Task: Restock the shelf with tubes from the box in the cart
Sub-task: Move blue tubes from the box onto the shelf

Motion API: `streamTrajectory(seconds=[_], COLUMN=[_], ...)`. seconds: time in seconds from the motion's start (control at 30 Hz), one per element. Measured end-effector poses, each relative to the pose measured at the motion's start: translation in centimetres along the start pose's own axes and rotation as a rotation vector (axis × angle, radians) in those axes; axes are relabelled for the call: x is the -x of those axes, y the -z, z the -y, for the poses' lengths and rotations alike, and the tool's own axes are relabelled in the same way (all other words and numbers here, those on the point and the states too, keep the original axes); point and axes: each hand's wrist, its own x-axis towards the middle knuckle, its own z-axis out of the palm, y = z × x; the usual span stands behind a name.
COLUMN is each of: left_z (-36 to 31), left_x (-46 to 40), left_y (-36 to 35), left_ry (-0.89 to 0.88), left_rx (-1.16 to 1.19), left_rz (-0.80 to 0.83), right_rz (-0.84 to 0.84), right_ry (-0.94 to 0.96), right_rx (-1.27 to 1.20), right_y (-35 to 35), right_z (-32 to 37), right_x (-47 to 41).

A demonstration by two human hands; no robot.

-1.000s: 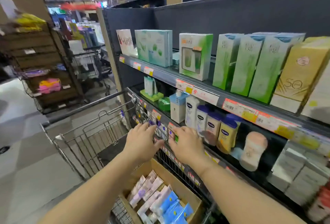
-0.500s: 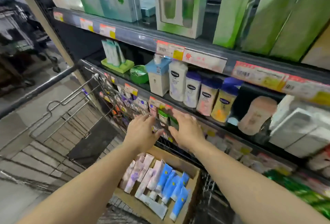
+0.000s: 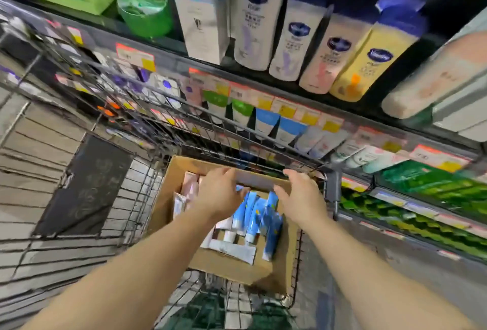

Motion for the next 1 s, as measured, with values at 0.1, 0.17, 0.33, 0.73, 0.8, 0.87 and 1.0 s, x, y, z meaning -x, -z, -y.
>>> streamTrajectory(seconds=[0.1, 0.17, 0.33, 0.73, 0.8, 0.87, 1.0], left_z=[1.2, 1.8, 2.3, -2.0, -2.5, -3.1, -3.8], left_x=[-0.7, -1.0, -2.3, -6.5, -7.1, -7.4, -7.6], left_y=[-4.4, -7.0, -11.8, -18.8, -19.5, -20.1, -21.1], left_ry=[0.071, 0.122, 0.202, 0.139, 0.109, 0.126, 0.197], left_rx=[0.05, 0.085, 0.169, 0.21, 0.098, 0.068, 0.135], left_rz=[0.109, 0.157, 0.216, 0.21, 0.146, 0.119, 0.034], right_rz=[0.048, 0.1, 0.153, 0.068, 0.043, 0.018, 0.0], right_ry=[-0.038, -0.061, -0.072, -0.031, -0.014, -0.001, 0.009], right_rx=[0.001, -0.003, -0.041, -0.21, -0.23, -0.237, -0.274], right_y=[-3.1, -5.3, -8.6, -8.9, -9.2, -9.5, -9.9], right_z=[-1.9, -2.8, -4.7, -7.3, -7.6, -7.9, -8.4], right_x=[-0.7, -1.2, -2.8, -4.7, -4.8, -4.9, -4.9])
